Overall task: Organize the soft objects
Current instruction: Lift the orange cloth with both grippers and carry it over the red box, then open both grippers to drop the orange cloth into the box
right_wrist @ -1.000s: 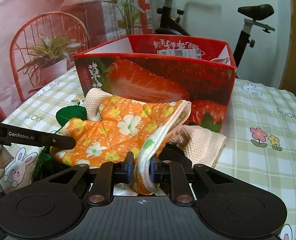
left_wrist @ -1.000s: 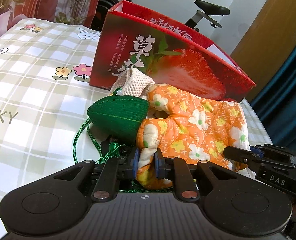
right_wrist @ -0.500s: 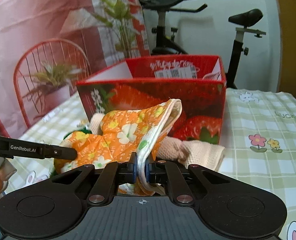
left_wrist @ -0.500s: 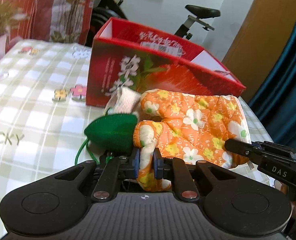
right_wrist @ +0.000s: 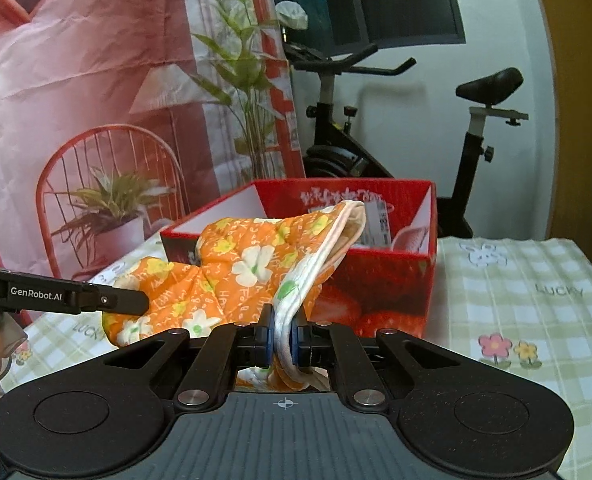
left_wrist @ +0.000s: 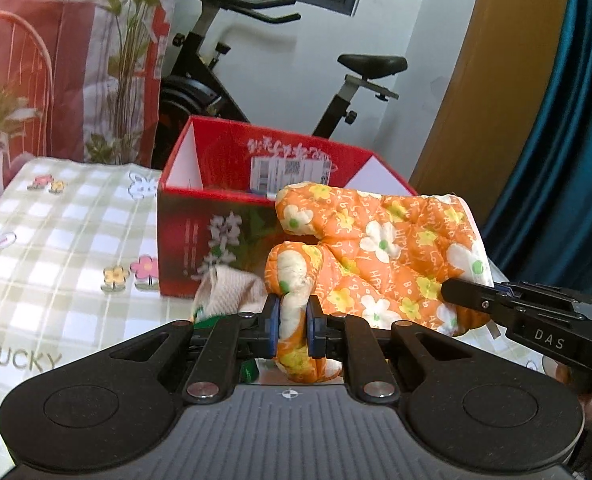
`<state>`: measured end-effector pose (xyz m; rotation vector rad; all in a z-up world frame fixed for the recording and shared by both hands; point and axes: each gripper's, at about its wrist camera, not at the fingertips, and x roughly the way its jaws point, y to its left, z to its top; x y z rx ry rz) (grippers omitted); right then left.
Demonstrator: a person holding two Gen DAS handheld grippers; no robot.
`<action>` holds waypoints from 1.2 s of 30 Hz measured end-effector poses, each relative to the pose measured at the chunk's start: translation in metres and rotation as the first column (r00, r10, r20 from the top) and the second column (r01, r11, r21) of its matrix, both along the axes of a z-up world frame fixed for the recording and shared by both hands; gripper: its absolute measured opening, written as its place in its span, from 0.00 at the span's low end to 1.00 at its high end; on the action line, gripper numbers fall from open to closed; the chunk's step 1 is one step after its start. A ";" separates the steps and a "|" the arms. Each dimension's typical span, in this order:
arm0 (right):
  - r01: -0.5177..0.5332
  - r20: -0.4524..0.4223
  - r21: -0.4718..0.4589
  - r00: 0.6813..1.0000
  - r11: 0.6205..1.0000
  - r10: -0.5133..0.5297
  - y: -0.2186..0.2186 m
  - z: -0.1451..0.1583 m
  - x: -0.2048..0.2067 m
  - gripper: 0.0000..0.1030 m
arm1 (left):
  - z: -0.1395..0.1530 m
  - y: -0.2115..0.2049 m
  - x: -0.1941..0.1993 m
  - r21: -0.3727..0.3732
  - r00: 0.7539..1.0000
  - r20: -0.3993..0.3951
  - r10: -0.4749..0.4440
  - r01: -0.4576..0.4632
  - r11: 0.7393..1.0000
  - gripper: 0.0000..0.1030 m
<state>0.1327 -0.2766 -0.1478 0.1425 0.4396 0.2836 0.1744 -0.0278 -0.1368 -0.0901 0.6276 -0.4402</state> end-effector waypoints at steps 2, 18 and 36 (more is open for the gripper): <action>-0.002 0.012 0.003 1.000 1.000 0.002 0.000 0.005 0.005 0.07 | 0.005 0.000 0.004 -0.004 1.000 0.015 0.002 -0.002 1.000 0.14; 0.000 0.062 -0.080 0.998 0.997 0.005 0.001 0.051 0.116 0.07 | 0.041 -0.013 0.101 -0.015 0.996 0.066 0.064 -0.063 0.998 0.14; 0.037 -0.159 -0.104 0.986 0.994 -0.053 0.001 -0.008 0.192 0.13 | -0.007 -0.043 0.173 0.087 0.992 -0.125 0.014 -0.003 0.996 0.14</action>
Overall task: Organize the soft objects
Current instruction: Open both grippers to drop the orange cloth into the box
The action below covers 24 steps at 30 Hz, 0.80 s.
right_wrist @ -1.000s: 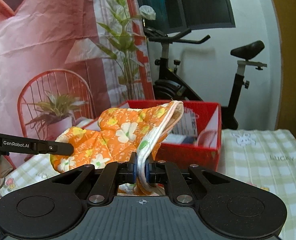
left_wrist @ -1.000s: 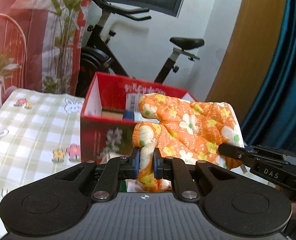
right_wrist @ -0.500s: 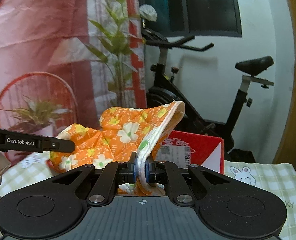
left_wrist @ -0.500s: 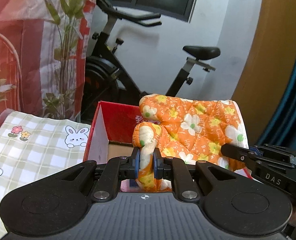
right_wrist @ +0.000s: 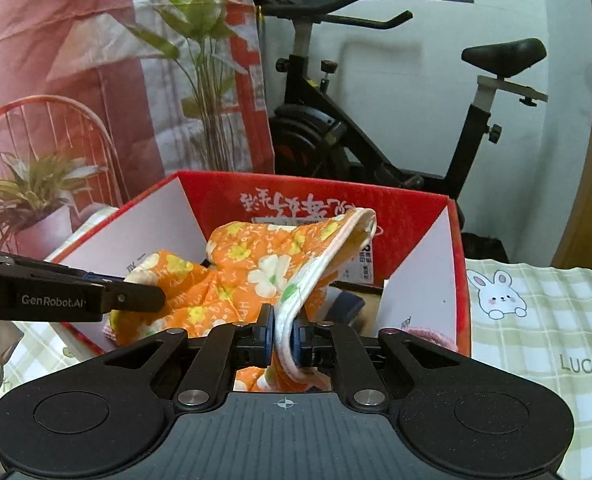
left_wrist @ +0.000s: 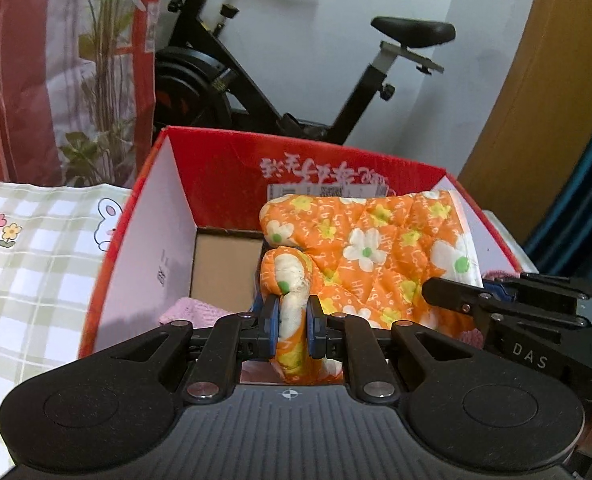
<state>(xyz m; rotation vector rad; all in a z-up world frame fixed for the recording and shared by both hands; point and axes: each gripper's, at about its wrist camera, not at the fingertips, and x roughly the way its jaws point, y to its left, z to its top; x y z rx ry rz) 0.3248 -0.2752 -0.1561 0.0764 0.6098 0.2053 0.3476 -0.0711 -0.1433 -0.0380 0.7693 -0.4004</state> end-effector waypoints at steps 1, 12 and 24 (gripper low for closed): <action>0.003 -0.002 -0.005 1.000 1.000 -0.003 0.001 -0.001 0.000 0.18 | -0.001 -0.001 0.000 0.002 1.000 -0.002 -0.003 0.003 1.000 0.15; 0.045 0.040 -0.127 0.998 0.991 -0.040 0.013 0.007 -0.018 0.67 | 0.012 0.001 -0.014 -0.005 0.998 0.055 -0.027 0.028 1.000 0.93; 0.105 0.094 -0.031 0.990 0.994 -0.102 0.008 0.021 -0.068 1.00 | 0.034 0.031 -0.057 0.000 0.994 0.101 0.046 -0.046 0.999 1.00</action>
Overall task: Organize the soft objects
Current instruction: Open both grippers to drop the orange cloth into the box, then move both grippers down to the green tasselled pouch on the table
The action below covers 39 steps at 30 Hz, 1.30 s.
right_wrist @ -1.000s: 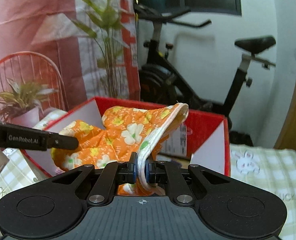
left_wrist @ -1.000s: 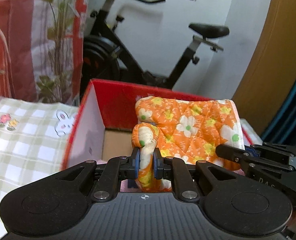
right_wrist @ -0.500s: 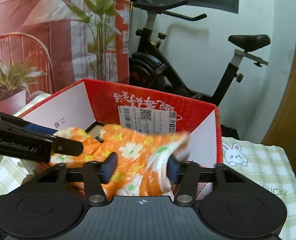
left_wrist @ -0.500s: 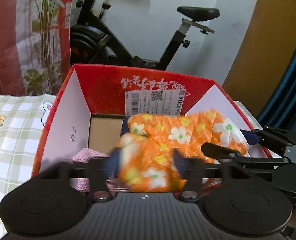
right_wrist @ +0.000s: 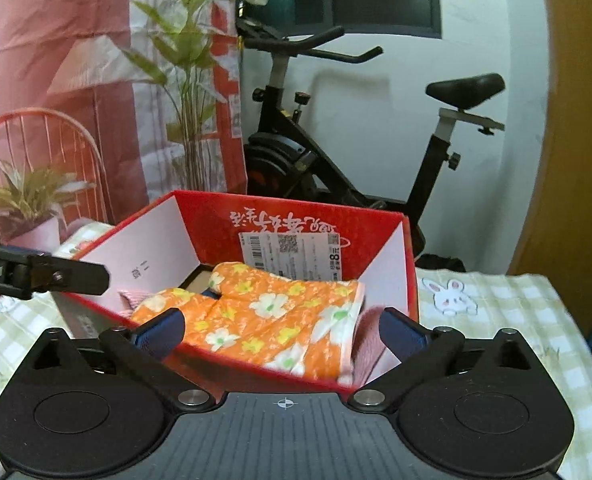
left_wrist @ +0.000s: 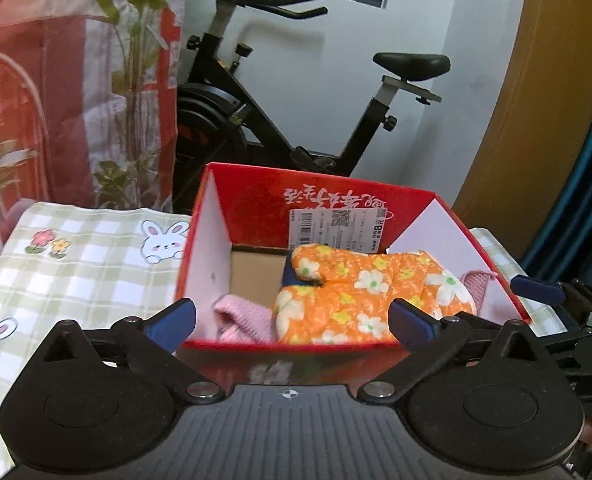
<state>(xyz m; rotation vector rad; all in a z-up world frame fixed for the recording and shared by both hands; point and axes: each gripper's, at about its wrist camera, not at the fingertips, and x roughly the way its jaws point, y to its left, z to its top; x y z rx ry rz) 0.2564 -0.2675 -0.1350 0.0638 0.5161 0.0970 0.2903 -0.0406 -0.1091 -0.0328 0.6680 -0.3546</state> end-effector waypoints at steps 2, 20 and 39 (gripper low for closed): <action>0.007 0.007 0.025 1.000 1.000 -0.007 0.001 -0.003 -0.011 1.00 | -0.001 0.005 -0.010 0.007 1.000 0.003 0.002 -0.002 1.000 1.00; -0.045 -0.135 -0.008 0.990 0.999 0.043 0.044 -0.087 -0.080 1.00 | -0.082 0.033 -0.076 0.068 0.986 -0.164 0.035 -0.024 0.997 1.00; -0.050 -0.160 0.031 0.986 0.998 0.054 0.035 -0.112 -0.081 1.00 | -0.121 0.027 -0.094 0.108 0.981 -0.191 0.037 -0.017 0.994 1.00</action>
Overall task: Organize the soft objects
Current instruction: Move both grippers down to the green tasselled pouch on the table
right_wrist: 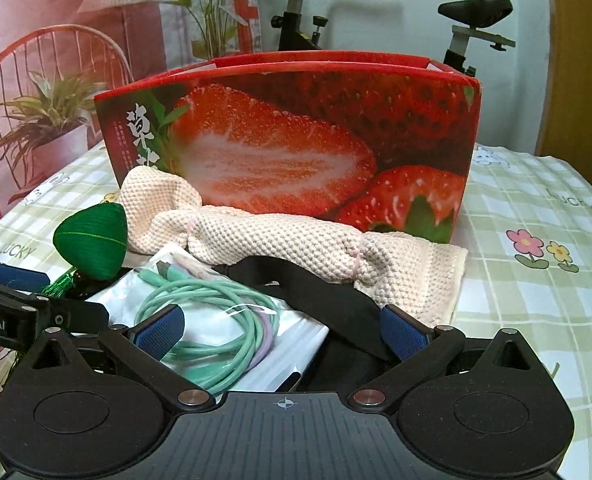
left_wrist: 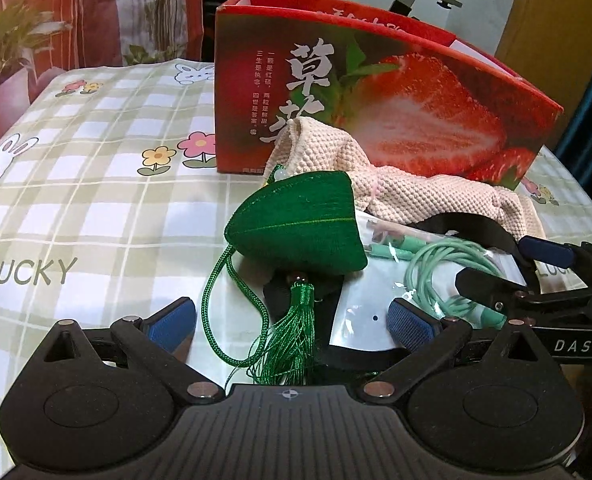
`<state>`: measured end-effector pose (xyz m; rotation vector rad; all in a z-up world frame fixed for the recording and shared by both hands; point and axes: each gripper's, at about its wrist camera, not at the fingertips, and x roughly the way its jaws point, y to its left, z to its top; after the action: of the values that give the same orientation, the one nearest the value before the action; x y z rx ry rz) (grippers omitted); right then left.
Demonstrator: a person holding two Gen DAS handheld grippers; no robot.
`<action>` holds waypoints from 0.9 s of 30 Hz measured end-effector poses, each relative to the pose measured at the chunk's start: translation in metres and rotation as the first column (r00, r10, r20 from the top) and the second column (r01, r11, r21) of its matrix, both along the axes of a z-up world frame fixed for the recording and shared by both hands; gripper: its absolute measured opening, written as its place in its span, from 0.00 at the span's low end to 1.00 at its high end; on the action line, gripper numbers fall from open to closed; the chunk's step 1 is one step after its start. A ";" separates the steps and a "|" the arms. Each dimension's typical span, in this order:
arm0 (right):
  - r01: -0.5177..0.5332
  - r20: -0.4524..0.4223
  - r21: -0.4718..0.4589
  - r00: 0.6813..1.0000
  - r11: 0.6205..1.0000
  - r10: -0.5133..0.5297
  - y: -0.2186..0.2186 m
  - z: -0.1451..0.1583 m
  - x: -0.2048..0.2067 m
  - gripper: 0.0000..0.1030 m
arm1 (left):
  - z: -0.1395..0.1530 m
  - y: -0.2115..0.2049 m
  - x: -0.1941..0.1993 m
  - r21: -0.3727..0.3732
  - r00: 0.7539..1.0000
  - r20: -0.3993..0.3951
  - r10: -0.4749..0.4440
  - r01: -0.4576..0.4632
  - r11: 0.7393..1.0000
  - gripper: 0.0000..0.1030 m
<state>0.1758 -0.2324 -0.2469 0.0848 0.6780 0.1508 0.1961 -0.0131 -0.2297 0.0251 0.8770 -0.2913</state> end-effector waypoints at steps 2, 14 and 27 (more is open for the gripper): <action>-0.001 -0.004 0.008 1.000 1.000 0.001 -0.001 0.000 0.000 1.00 | 0.001 -0.001 0.001 -0.002 1.000 0.003 0.001 -0.001 1.000 1.00; -0.002 -0.006 0.025 1.000 1.000 0.002 -0.002 -0.001 0.000 1.00 | 0.000 -0.001 0.000 0.001 1.000 0.005 0.004 -0.004 1.000 1.00; -0.009 -0.047 0.024 0.999 1.000 0.010 -0.001 0.004 0.005 1.00 | 0.006 0.017 0.005 -0.069 0.998 -0.063 -0.024 0.020 0.997 0.97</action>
<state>0.1811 -0.2331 -0.2428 0.1087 0.7243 0.1662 0.2016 0.0036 -0.2239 -0.0384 0.9298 -0.3438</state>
